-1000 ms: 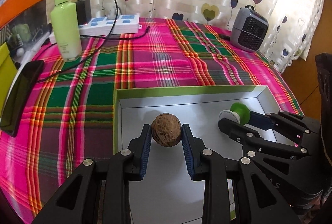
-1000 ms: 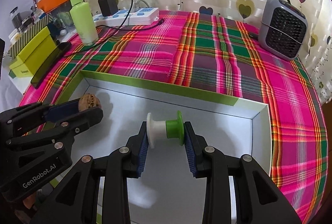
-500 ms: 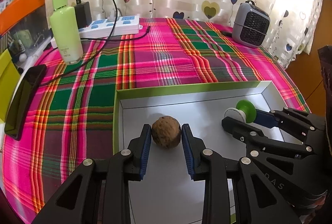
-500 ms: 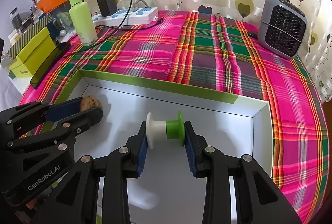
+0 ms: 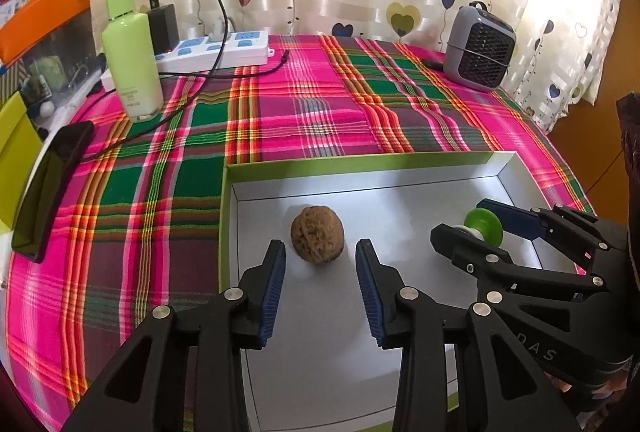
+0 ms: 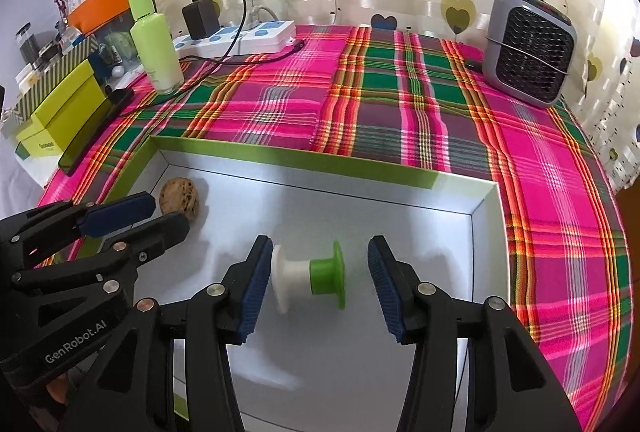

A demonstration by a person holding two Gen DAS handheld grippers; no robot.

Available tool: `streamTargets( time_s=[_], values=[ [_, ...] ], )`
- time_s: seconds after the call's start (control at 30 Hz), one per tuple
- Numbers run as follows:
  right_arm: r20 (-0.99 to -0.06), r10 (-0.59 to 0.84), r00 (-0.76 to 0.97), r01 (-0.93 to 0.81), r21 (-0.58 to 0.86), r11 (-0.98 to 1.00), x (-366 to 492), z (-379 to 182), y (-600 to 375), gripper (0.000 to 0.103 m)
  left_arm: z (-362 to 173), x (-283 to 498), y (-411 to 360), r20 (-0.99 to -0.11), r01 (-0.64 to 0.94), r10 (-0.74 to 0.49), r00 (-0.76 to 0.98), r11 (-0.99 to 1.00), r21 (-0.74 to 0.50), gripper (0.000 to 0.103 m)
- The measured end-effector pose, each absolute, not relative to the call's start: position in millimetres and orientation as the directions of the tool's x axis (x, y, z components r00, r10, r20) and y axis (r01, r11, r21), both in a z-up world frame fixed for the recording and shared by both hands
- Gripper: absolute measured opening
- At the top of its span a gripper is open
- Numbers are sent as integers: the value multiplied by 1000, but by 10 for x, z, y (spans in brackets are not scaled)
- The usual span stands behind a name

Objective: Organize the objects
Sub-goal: 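Open the right gripper to drop the spool while the left gripper releases the walnut, then lift both grippers out of the tray and back toward the remaining objects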

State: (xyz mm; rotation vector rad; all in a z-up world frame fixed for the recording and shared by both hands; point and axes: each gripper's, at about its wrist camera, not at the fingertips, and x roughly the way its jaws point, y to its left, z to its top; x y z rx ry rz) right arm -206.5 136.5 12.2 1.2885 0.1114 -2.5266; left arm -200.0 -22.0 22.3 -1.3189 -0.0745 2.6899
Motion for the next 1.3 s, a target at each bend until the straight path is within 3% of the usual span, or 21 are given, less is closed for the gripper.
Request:
streamTargets(
  time_s=[0.53,1.3],
  values=[
    [-774,-248,-582,284,93,-954,-1840,198,1466,51,432,-1638,-282,-741,-97,139,-657,-990,-100,46],
    [-709,-300,-639,337,93,-937,-1115,409,1569,51,506,-888,-497,-708,-44,128,-695,-990,-136,47]
  ],
)
